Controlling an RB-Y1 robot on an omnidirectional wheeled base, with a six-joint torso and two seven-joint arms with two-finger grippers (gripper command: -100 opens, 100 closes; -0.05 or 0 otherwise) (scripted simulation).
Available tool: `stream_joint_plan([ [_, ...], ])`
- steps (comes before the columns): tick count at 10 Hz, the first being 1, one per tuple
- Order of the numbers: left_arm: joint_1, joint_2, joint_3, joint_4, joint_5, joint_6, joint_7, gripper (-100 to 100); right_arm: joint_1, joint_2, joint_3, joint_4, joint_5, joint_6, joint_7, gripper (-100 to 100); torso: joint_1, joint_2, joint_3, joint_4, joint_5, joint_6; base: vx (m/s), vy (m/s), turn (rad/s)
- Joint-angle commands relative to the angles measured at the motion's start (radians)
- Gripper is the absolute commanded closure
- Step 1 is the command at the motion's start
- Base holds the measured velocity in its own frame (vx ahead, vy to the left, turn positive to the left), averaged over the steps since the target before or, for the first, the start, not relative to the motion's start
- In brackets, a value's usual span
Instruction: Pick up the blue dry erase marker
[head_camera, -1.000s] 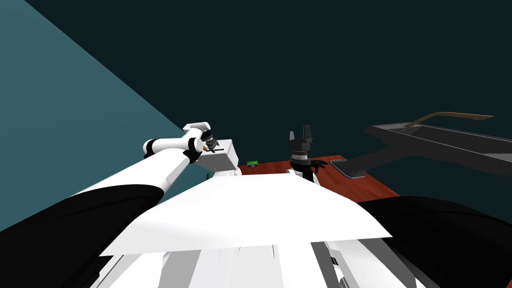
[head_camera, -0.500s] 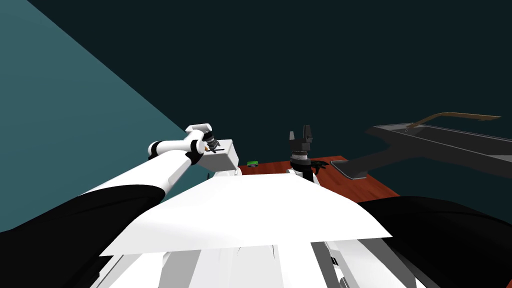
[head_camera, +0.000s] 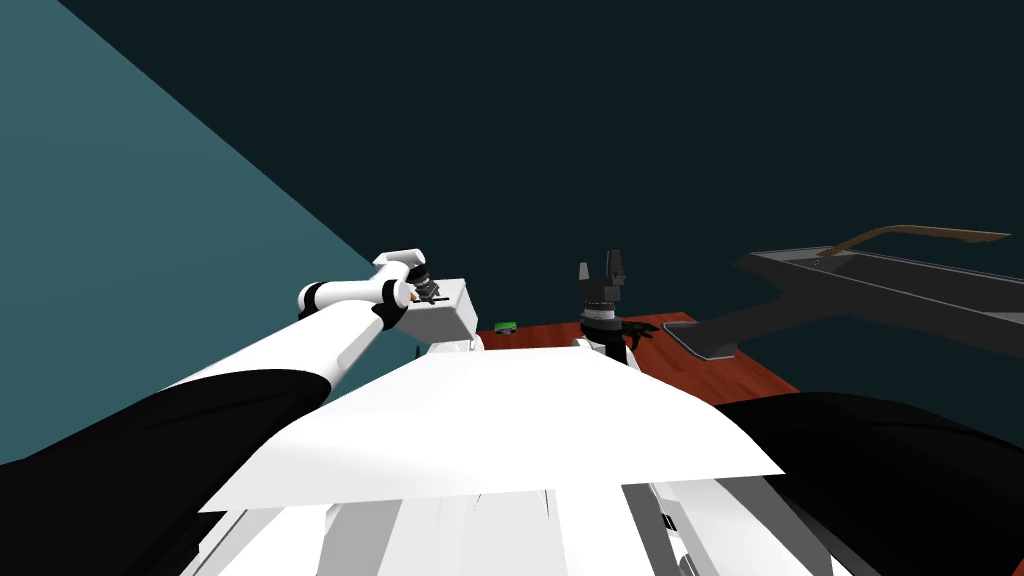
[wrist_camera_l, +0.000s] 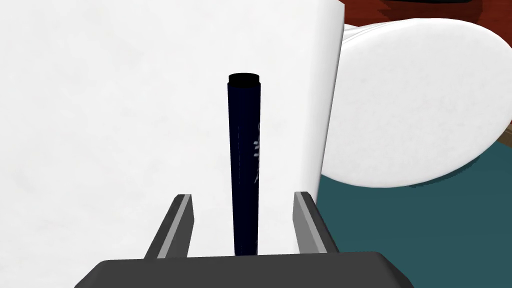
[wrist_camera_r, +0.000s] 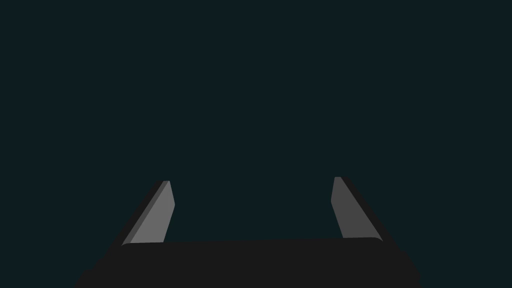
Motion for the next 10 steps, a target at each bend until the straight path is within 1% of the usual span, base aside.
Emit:
stream_joint_plan([
  [1,0.000,0.000,0.000,0.000,0.000,0.000,0.000,100,0.000,0.000,0.000,0.000,0.000,0.000,0.000,0,0.000,0.000,0.000,0.000,0.000,0.000,0.000,0.000,0.000],
  [4,0.000,0.000,0.000,0.000,0.000,0.001,0.000,100,0.000,0.000,0.000,0.000,0.000,0.000,0.000,0,0.001,-0.001,-0.001,0.000,0.000,0.000,0.000,0.000,0.000],
  [5,0.000,0.000,0.000,0.000,0.000,0.001,0.000,0,0.000,0.000,0.000,0.000,0.000,0.000,0.000,0,0.001,-0.001,-0.001,0.000,0.000,0.000,0.000,0.000,0.000],
  [6,-0.028,0.018,-0.002,0.015,-0.003,0.018,-0.003,100,0.000,0.000,0.000,0.000,0.000,0.000,0.000,0,0.001,-0.001,-0.001,0.000,0.000,0.000,-0.012,-0.006,-0.059],
  [7,-0.038,0.026,-0.002,0.012,-0.004,0.033,-0.004,100,0.000,0.000,0.000,0.000,0.000,0.000,0.000,0,0.000,0.000,0.000,0.000,0.000,0.001,-0.018,-0.006,-0.056],
  [8,-0.038,0.026,-0.002,0.012,-0.004,0.033,-0.004,100,0.000,0.000,0.000,0.000,0.000,0.000,0.000,0,0.000,0.000,0.000,0.000,0.000,0.001,-0.013,-0.004,-0.007],
  [9,-0.030,0.025,-0.001,-0.005,-0.002,0.043,-0.001,100,0.000,0.000,0.000,0.000,0.000,0.000,0.000,0,0.000,0.001,0.000,0.000,0.000,0.000,0.000,0.000,0.000],
  [10,-0.034,0.025,-0.001,0.001,-0.003,0.040,-0.002,0,0.000,0.000,0.000,0.000,0.000,0.000,0.000,0,0.000,0.000,0.000,0.000,0.000,0.000,0.000,0.000,0.000],
])
